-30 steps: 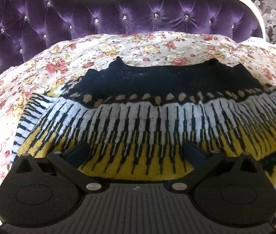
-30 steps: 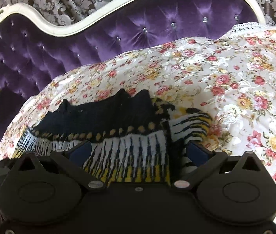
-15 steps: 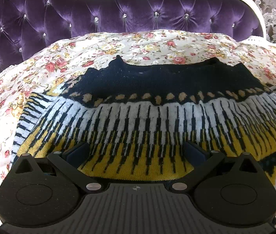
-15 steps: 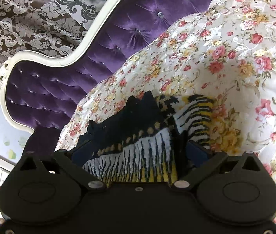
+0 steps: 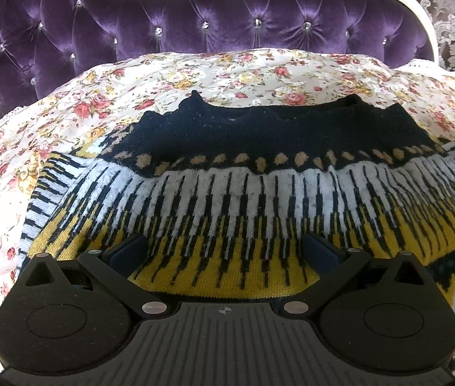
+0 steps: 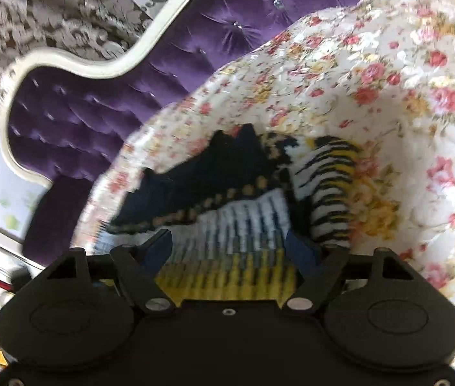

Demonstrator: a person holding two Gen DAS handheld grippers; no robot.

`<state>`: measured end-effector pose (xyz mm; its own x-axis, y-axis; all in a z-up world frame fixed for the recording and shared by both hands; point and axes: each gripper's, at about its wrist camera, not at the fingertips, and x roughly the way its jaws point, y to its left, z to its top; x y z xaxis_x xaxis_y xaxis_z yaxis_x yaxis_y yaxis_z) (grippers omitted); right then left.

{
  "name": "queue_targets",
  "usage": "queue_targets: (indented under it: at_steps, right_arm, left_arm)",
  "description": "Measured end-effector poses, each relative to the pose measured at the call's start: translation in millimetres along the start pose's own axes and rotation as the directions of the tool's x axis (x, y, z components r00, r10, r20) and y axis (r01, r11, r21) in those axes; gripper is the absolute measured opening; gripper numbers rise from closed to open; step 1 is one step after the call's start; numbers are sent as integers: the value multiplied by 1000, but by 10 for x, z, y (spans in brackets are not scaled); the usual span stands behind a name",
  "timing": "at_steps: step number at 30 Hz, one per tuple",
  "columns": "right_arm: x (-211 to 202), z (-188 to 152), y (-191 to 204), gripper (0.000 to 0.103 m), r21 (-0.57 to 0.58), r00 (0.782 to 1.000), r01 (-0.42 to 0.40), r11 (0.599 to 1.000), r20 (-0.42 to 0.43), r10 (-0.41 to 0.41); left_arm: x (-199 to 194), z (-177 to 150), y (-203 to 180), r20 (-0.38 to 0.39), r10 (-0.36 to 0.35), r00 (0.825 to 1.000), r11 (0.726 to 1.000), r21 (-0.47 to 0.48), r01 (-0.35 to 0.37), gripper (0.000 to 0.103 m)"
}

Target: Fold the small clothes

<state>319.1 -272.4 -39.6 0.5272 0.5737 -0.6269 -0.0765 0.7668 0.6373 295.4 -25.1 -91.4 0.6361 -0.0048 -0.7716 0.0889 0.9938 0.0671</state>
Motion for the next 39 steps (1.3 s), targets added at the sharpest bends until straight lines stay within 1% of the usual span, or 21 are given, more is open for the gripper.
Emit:
queue_targets:
  at_steps: [4,6,8,9,11,12,13,15,16,20,21,23,24,26,27,29,31,32,33,35,39]
  right_arm:
    - [-40,5,-30,81,0,1000,22,1000,21,-22]
    - [-26,5,-45,81,1,1000,15,1000,9,-15]
    - [4,-3,-24,75,-5,1000,-3,1000,-6,3]
    - [15,-11,-1,67,-9,1000,-15,1000,-12,15]
    - [42,-26,32,59,-17,1000,-13,1000,-20,13]
    - [55,-32,44,52,-25,1000,-5,1000,-22,4]
    - [73,-37,55,41,-32,1000,6,999,-23,-6]
    - [99,-54,68,29,-46,1000,13,999,-24,-14]
    - [98,-63,95,15,-65,1000,21,998,-17,-22]
    - [-55,-106,291,13,-178,997,69,982,53,-60]
    - [-62,-101,288,11,-192,994,102,976,60,-92]
    - [53,-97,222,11,-223,973,232,947,40,-229]
    - [100,-97,181,11,-223,971,235,946,18,-237]
    - [75,-88,188,12,-218,976,216,952,25,-216]
    - [52,-84,188,18,-215,978,207,954,30,-205]
    - [-7,-60,118,32,-153,985,171,973,49,-165]
    - [-71,-19,25,73,-100,989,142,985,57,-136]
    - [-117,-2,-12,84,-77,989,134,988,73,-129]
    - [-165,11,-38,89,-63,988,135,989,88,-129]
    - [-253,27,-110,88,-40,984,150,988,108,-145]
    - [-225,36,-297,90,49,988,141,989,61,-144]
  left_arm:
    - [0,-5,-1,-2,0,1000,1000,1,0,103]
    - [-3,-1,-4,-2,0,1000,1000,-1,0,103]
    - [-3,1,-4,-2,1,1000,1000,-1,-1,103]
    - [-2,1,-3,-2,1,1000,1000,-1,-1,103]
    - [-3,1,-3,-2,1,1000,1000,-1,-1,103]
    - [-2,2,-2,-2,1,1000,1000,-1,-1,103]
    - [-3,-2,-2,-1,1,1000,1000,-1,-1,103]
    - [-3,0,0,-2,1,1000,1000,-1,-1,103]
    - [-4,2,0,-2,0,1000,1000,-1,0,103]
    - [-5,1,2,-2,0,1000,1000,-1,0,103]
    - [-5,1,2,-3,0,1000,1000,-1,0,103]
    - [-7,-1,2,-2,1,1000,1000,-2,-1,103]
    - [-9,-2,0,-2,2,1000,1000,-2,-2,103]
    - [-13,-7,3,0,1,1000,1000,-4,-1,103]
    - [-14,-10,1,2,1,1000,1000,-3,-1,103]
    - [-16,-4,-4,1,2,1000,1000,-4,-2,103]
    - [-16,1,-3,-1,1,1000,1000,-3,-1,103]
    - [-16,2,-1,-2,0,1000,1000,-4,0,103]
    - [-17,-1,1,-2,-1,1000,1000,-4,1,103]
    - [-19,-1,2,-1,-1,1000,1000,-4,1,103]
    - [-20,-2,4,-2,-1,1000,1000,-5,1,103]
